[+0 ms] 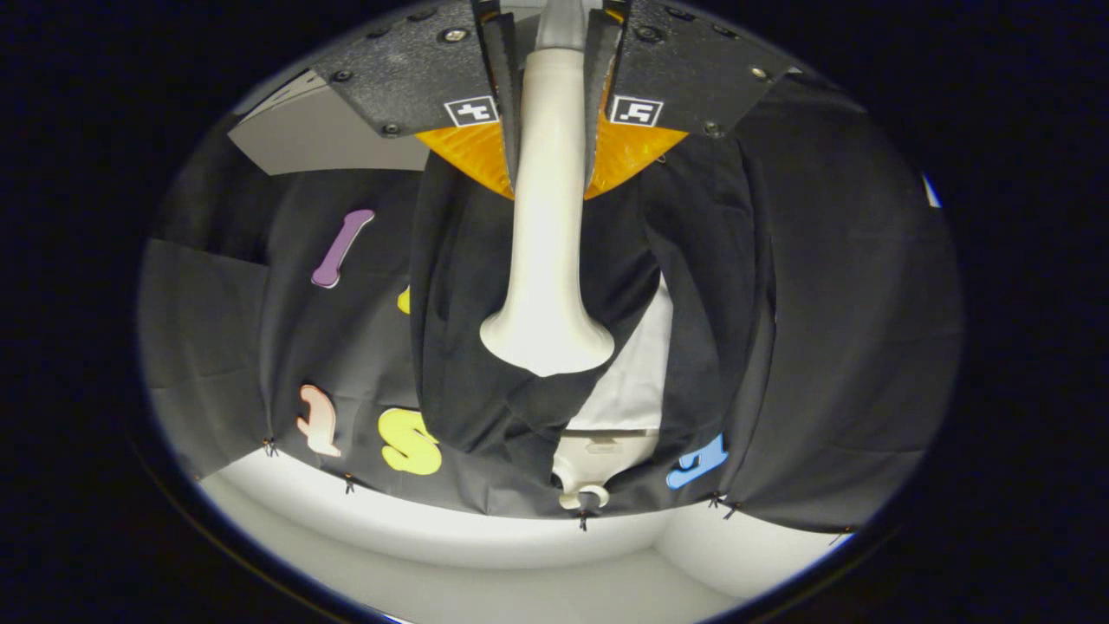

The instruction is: Iron the clothes twice with a garment steamer, once on the left side and once on the right side.

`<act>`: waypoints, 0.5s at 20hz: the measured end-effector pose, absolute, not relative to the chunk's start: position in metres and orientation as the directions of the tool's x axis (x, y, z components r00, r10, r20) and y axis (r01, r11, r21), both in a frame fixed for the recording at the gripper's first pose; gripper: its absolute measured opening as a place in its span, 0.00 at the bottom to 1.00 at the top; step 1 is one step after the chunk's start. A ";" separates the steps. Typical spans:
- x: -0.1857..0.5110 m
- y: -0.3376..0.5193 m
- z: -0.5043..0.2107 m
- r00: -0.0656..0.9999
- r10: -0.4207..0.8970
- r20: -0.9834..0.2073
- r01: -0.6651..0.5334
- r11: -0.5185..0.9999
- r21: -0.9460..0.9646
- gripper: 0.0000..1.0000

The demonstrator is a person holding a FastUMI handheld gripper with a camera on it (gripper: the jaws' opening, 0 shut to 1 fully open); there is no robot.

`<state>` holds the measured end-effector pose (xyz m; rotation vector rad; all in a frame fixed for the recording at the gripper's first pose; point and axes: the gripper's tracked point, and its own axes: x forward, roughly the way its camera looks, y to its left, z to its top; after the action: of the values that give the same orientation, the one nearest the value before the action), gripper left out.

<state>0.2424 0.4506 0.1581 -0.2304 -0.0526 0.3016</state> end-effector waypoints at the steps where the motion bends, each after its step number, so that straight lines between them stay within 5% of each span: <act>1: 0.243 0.449 0.153 0.954 0.298 0.009 -0.288 0.929 -0.235 0.34; 10: 0.236 0.436 0.107 0.959 0.272 -0.076 -0.282 0.927 -0.246 0.33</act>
<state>0.2361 0.4358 0.1073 -0.2582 0.0406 0.2838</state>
